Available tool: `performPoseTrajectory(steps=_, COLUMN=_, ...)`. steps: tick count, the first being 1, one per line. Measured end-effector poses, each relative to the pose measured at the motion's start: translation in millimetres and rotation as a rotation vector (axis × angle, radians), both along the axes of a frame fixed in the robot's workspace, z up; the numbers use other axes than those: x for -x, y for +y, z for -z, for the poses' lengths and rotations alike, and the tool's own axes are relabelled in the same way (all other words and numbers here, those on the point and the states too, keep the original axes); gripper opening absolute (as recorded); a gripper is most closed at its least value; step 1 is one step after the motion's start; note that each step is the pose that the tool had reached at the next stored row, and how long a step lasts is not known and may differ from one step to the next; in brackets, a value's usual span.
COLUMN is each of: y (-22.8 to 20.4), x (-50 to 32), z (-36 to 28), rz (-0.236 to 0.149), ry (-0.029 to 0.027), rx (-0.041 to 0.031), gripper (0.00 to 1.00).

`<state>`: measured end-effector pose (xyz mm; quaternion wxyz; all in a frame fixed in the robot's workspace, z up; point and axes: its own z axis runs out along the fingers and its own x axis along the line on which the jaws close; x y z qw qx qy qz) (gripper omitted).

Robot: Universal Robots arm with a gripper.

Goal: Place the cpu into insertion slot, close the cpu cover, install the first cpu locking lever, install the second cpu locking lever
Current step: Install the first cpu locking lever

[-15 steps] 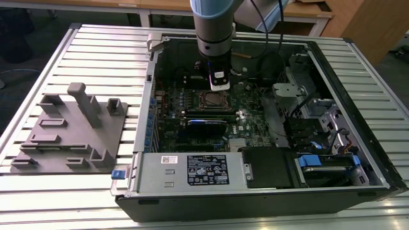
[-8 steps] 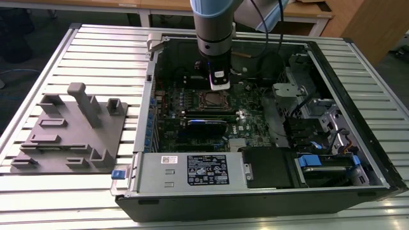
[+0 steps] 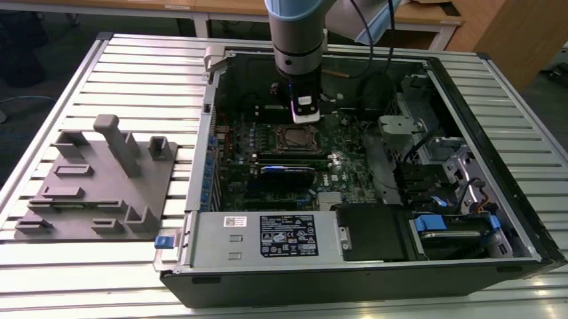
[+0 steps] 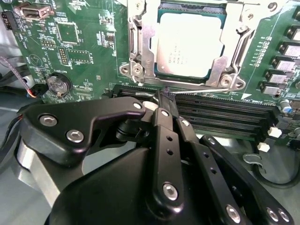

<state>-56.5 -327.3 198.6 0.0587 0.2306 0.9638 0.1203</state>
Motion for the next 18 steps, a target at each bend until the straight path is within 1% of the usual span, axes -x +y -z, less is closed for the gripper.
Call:
performPoseTrajectory(steps=3, y=0.1, x=0.1, z=-0.2, rz=0.0, ry=0.0002, rx=0.0004, gripper=0.11)
performPoseTrajectory(steps=6, y=1.7, x=1.6, z=-0.2, rz=0.0, ry=0.0001, rx=0.0002, gripper=0.11)
performPoseTrajectory(steps=8, y=2.0, x=2.6, z=-0.2, rz=0.0, ry=-0.0002, rx=0.0002, gripper=0.11)
performPoseTrajectory(steps=18, y=2.6, x=4.1, z=-0.2, rz=0.0, ry=-0.0004, rx=-0.0001, gripper=0.11)
